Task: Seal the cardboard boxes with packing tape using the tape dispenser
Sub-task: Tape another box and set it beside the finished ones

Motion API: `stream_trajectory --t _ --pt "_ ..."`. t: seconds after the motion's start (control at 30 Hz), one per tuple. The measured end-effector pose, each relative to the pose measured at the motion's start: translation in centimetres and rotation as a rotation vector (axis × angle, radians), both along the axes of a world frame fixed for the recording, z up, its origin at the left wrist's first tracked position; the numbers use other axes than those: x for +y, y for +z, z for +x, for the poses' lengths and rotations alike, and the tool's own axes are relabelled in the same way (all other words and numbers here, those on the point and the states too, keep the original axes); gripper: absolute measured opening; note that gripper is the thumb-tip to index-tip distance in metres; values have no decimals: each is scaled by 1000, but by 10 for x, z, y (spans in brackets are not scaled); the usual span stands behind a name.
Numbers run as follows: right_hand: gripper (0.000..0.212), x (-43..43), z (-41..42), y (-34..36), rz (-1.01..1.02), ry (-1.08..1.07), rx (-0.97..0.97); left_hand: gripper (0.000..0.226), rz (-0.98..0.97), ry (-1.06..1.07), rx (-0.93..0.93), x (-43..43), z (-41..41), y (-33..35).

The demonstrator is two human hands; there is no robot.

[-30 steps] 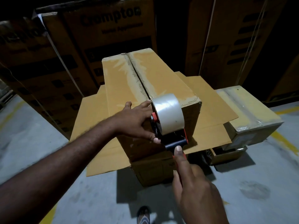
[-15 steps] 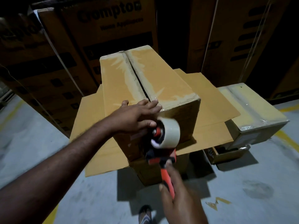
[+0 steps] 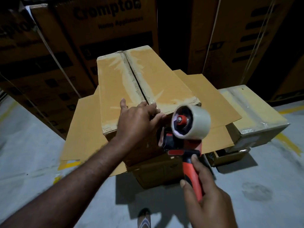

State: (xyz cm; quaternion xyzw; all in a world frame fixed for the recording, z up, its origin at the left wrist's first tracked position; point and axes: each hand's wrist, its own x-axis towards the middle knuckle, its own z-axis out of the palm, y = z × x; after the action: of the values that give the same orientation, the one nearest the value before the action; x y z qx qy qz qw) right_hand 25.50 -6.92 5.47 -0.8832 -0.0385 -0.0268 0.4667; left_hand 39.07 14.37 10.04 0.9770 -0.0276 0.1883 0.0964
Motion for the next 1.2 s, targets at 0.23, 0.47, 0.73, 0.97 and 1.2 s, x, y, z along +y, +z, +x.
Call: stream_trajectory --t 0.23,0.47,0.73,0.97,1.2 --pt "62 -37 16 24 168 -100 -138 34 242 -183 -258 5 -2 -22" --pt "67 -38 31 38 268 -3 -153 25 233 -364 -317 31 2 -19" --pt "69 -6 71 51 220 195 -279 24 318 -656 -250 120 21 2" --pt "68 24 125 72 140 440 -326 25 260 -499 -304 184 8 -10" --pt "63 70 172 77 107 691 -387 53 -1364 84 4 136 -22 32"
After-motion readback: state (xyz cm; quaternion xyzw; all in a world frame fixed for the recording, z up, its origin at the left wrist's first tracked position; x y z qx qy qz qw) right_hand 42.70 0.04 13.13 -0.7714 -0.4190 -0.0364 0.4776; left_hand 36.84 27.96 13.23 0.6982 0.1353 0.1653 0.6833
